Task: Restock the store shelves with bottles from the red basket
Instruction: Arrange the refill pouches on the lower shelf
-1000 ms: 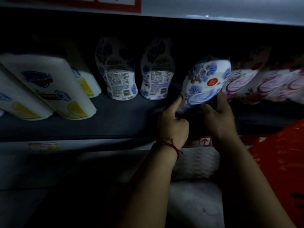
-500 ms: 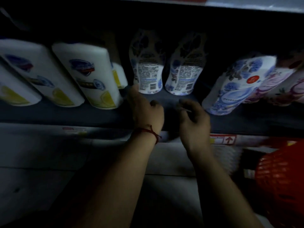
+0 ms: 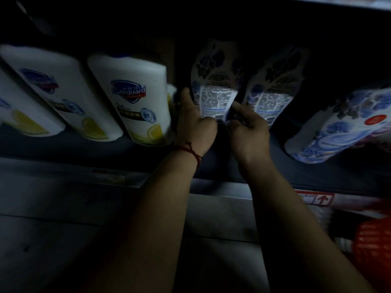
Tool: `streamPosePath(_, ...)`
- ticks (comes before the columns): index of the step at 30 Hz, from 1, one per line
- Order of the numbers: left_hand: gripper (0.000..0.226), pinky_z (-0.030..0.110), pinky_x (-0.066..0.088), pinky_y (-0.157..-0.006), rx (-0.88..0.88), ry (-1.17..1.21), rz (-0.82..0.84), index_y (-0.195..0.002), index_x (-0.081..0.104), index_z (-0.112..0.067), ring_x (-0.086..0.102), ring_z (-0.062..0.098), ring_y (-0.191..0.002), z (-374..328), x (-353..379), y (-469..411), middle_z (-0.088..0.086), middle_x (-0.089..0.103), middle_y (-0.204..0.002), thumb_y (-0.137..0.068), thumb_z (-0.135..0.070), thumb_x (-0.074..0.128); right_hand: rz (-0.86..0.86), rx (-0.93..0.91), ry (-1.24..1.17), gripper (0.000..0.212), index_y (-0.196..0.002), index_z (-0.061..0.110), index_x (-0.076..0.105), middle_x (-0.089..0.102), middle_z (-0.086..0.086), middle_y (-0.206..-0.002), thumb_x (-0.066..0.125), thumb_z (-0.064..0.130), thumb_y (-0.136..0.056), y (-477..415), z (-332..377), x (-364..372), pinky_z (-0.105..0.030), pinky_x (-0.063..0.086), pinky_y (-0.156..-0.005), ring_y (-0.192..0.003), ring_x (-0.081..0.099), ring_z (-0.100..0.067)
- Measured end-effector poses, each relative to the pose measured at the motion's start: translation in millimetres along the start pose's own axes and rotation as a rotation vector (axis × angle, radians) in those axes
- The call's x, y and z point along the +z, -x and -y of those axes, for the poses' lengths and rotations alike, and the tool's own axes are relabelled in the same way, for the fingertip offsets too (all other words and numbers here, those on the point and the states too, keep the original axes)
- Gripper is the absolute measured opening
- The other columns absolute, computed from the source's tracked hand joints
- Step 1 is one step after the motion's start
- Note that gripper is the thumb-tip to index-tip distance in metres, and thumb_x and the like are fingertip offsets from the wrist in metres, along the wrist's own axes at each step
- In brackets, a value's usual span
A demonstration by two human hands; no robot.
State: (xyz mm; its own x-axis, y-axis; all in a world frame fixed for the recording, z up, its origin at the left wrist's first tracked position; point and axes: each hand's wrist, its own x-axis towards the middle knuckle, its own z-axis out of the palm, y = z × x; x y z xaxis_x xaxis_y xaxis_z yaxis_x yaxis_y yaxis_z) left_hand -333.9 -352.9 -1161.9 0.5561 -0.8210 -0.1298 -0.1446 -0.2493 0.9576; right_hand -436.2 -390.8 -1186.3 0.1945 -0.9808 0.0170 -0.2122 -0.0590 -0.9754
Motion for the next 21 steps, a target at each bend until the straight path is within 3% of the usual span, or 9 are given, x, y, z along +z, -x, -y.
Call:
streamPosePath(3,0.066,0.036,0.044,-0.104,0.074,-0.011,-0.159,-0.130,0.045,-0.013,0.052,0.027,-0.121,10.4,2.1,4.5,0.010,0.050,-0.134,-0.065,-0.012,0.058,0.109,-0.032,-0.031,0.064,-0.132,0.021,0.060,0.064,0.001,-0.130,0.039,-0.003,-0.077,-1.6,-0.6,-2.1,-0.042,0.046,-0.107,-0.123,0.058,-0.015)
streamPosePath(6,0.057,0.045,0.035,-0.111,0.130,-0.102,-0.280,-0.124,0.048,-0.005,0.042,0.036,-0.127,18.3,18.1,29.7,0.016,0.041,-0.131,-0.068,-0.017,0.050,0.179,-0.014,0.022,0.058,-0.137,0.023,0.055,0.063,0.003,-0.133,0.039,0.004,-0.085,-10.4,5.3,-8.9,-0.042,0.044,-0.109,-0.125,0.056,-0.014)
streamPosePath(9,0.075,0.044,0.035,-0.113,0.159,0.022,-0.284,-0.140,0.043,-0.008,0.042,0.033,-0.131,25.1,36.6,58.1,0.016,0.037,-0.136,-0.065,-0.005,0.043,0.152,0.053,0.017,0.042,-0.126,0.019,0.066,0.070,-0.002,-0.119,0.042,0.015,-0.092,-10.3,6.8,-20.4,-0.047,0.050,-0.102,-0.113,0.065,-0.020)
streamPosePath(12,0.077,0.046,0.042,-0.108,0.176,0.177,-0.282,-0.140,0.047,-0.016,0.050,0.027,-0.129,33.0,41.8,59.0,0.011,0.047,-0.137,-0.064,0.001,0.043,0.041,0.112,-0.048,0.038,-0.103,0.016,0.077,0.076,-0.004,-0.102,0.044,0.007,-0.086,11.5,1.2,-34.4,-0.051,0.054,-0.094,-0.102,0.070,-0.025)
streamPosePath(16,0.070,0.049,0.048,-0.102,0.175,0.254,-0.338,-0.128,0.057,-0.030,0.058,0.025,-0.122,41.3,40.8,53.9,0.009,0.061,-0.129,-0.066,-0.001,0.042,0.090,0.108,-0.178,0.042,-0.114,0.015,0.072,0.073,-0.003,-0.114,0.045,-0.005,-0.089,35.0,-5.5,-34.3,-0.045,0.050,-0.101,-0.113,0.066,-0.019)
streamPosePath(21,0.056,0.049,0.052,-0.093,0.324,0.160,-0.320,-0.125,0.064,-0.016,0.063,0.030,-0.109,51.0,33.8,56.6,0.012,0.059,-0.116,-0.075,0.000,0.042,0.309,0.112,-0.244,0.055,-0.125,0.006,0.061,0.071,-0.007,-0.117,0.070,-0.007,-0.072,17.2,9.7,-28.5,-0.041,0.051,-0.101,-0.112,0.066,-0.021)
